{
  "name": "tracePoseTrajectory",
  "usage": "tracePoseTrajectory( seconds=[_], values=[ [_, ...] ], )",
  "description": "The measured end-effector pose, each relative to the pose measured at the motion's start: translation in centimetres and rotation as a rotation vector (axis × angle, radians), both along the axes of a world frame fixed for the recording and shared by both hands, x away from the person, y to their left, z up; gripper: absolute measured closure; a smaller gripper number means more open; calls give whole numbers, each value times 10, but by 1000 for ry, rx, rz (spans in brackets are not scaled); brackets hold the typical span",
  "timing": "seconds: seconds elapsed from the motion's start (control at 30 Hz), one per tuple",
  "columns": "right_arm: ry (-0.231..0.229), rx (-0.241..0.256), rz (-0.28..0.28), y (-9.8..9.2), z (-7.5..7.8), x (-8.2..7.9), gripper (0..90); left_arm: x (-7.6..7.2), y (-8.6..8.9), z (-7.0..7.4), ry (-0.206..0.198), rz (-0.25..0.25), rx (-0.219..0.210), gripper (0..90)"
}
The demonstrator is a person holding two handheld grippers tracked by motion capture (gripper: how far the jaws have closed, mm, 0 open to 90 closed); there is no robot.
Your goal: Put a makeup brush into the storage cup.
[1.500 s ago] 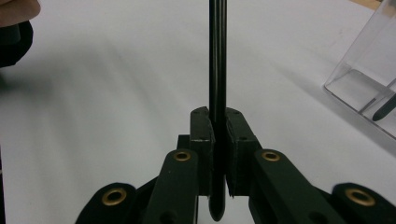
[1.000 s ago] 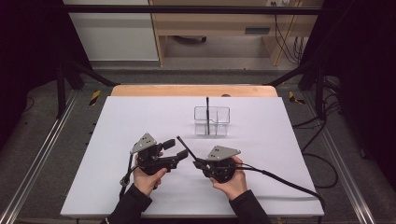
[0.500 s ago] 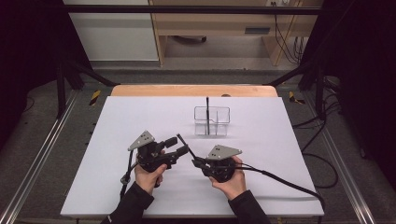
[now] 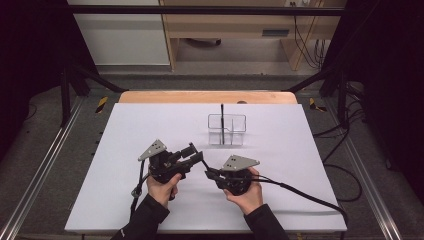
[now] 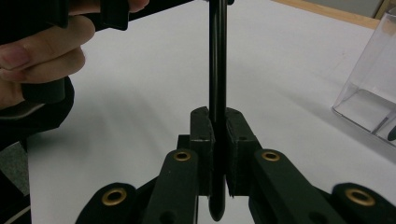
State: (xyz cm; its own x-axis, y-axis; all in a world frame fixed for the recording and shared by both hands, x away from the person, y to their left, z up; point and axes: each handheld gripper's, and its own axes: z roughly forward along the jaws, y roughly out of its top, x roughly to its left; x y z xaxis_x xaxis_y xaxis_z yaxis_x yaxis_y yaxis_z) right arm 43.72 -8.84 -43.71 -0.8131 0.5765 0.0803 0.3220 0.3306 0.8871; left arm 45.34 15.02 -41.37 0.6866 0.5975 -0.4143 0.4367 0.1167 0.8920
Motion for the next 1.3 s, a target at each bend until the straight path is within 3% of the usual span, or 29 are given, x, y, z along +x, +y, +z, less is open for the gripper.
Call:
tracePoseTrajectory(
  seconds=[0.33,0.73,1.3],
  values=[
    [10,17,6,2,-2,-1,841,-2,2,-1,2,14,-27,621],
    [26,17,10,4,-5,0,842,-4,1,-2,-7,25,-27,759],
    [19,13,13,4,-6,-1,834,-9,0,1,-11,2,-49,804]
  ],
)
